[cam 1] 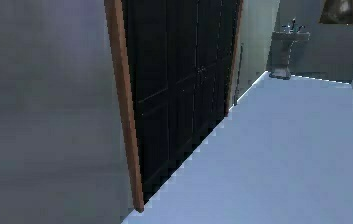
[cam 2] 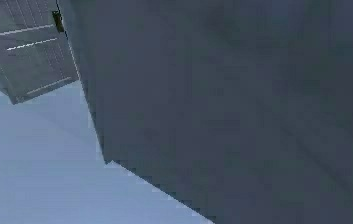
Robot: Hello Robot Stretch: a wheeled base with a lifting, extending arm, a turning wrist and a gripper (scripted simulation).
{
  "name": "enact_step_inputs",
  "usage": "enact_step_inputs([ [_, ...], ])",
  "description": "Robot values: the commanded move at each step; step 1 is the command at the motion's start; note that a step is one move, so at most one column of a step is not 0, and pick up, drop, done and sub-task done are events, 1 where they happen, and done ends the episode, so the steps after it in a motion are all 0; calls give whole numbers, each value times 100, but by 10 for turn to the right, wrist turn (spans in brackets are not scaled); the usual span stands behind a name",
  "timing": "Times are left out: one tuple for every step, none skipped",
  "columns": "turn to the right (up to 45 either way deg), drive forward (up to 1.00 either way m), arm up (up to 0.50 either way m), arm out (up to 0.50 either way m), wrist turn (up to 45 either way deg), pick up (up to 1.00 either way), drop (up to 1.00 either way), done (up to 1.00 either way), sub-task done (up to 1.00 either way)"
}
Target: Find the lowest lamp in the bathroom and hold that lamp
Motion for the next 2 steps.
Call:
enact_step_inputs([
  [330, 0, 0, 0, 0, 0, 0, 0, 0],
  [0, 15, 0, 0, 0, 0, 0, 0, 0],
])
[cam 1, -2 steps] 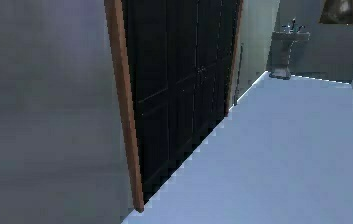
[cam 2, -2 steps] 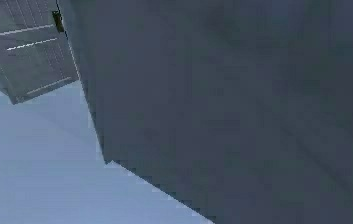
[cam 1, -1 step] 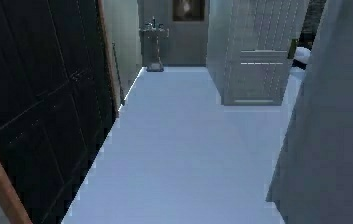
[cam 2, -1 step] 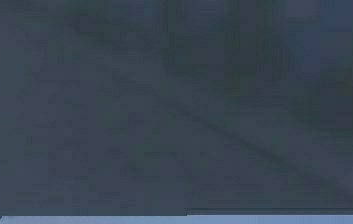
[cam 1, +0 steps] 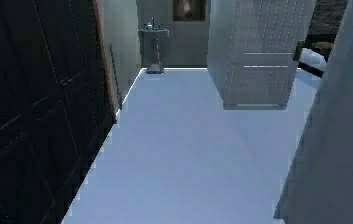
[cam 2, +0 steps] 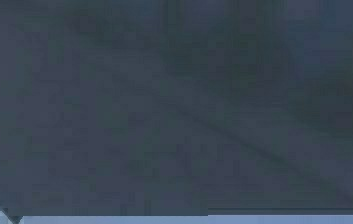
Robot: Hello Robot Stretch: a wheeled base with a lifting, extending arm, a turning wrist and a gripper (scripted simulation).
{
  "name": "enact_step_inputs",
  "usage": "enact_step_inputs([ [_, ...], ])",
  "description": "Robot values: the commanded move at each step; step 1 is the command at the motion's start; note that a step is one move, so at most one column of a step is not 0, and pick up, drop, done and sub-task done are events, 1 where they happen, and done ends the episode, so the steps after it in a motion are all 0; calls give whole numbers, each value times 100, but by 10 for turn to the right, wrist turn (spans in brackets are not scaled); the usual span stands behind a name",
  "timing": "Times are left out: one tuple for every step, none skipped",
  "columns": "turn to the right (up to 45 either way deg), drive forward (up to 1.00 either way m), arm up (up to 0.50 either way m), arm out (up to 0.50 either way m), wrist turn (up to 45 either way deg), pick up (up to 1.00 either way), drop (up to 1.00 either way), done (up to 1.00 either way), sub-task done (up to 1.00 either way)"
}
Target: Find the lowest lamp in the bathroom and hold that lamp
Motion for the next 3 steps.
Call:
enact_step_inputs([
  [-450, 0, 0, 0, 0, 0, 0, 0, 0],
  [-360, 0, 0, 0, 0, 0, 0, 0, 0],
  [0, 20, 0, 0, 0, 0, 0, 0, 0],
])
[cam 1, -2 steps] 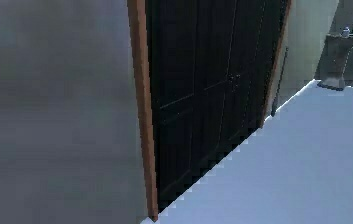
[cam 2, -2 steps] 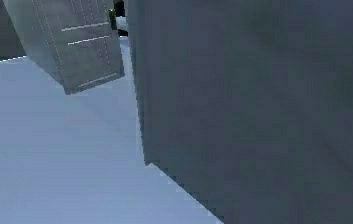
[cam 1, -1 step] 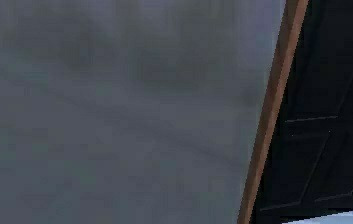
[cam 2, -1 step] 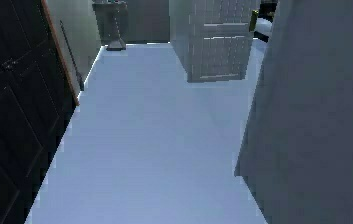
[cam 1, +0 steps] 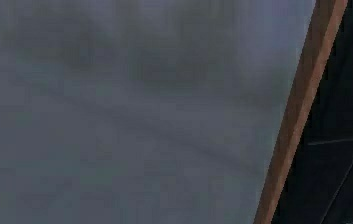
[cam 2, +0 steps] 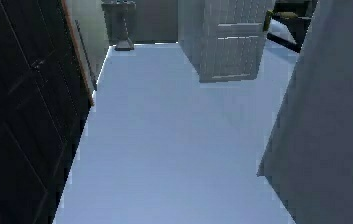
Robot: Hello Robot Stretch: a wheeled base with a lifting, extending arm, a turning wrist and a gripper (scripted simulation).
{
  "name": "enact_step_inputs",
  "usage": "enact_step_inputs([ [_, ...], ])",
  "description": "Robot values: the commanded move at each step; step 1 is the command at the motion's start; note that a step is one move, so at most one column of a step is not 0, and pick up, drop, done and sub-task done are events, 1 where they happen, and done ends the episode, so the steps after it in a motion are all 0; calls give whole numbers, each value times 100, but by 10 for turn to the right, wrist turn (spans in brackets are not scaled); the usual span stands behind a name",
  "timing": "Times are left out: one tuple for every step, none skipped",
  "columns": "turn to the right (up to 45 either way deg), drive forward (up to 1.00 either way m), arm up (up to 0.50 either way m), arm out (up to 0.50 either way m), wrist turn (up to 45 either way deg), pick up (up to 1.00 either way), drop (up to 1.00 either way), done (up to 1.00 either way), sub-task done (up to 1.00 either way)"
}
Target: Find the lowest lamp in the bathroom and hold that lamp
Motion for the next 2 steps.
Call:
enact_step_inputs([
  [-450, 0, 0, 0, 0, 0, 0, 0, 0],
  [-450, 0, 0, 0, 0, 0, 0, 0, 0],
])
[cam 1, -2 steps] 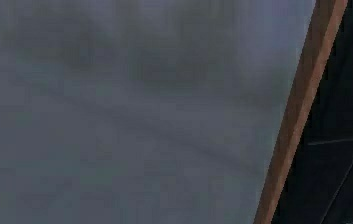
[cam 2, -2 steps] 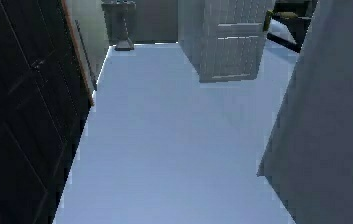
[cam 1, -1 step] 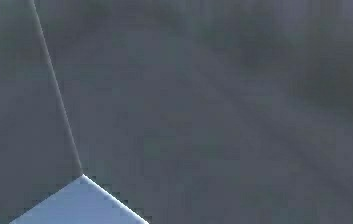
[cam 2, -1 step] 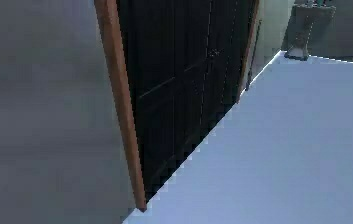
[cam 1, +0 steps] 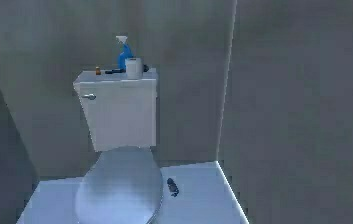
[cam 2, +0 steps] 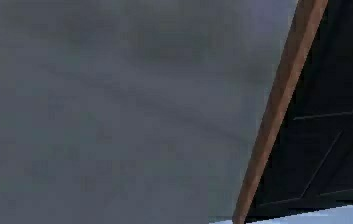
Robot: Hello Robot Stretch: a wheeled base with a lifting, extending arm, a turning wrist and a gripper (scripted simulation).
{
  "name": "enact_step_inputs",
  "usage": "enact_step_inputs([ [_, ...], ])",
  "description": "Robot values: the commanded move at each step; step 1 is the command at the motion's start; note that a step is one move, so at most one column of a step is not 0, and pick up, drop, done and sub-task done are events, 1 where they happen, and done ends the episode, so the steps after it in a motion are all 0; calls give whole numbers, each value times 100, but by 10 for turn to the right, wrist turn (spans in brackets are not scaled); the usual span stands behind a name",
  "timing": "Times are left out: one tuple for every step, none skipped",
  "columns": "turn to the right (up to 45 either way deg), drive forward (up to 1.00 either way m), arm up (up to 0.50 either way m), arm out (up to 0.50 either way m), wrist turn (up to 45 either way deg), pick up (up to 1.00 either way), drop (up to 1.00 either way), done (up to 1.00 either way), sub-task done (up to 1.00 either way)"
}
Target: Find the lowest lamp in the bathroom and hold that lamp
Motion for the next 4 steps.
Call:
enact_step_inputs([
  [-450, 0, 0, 0, 0, 0, 0, 0, 0],
  [-420, 0, 0, 0, 0, 0, 0, 0, 0],
  [-30, 0, 0, 0, 0, 0, 0, 0, 0],
  [450, 0, 0, 0, 0, 0, 0, 0, 0],
])
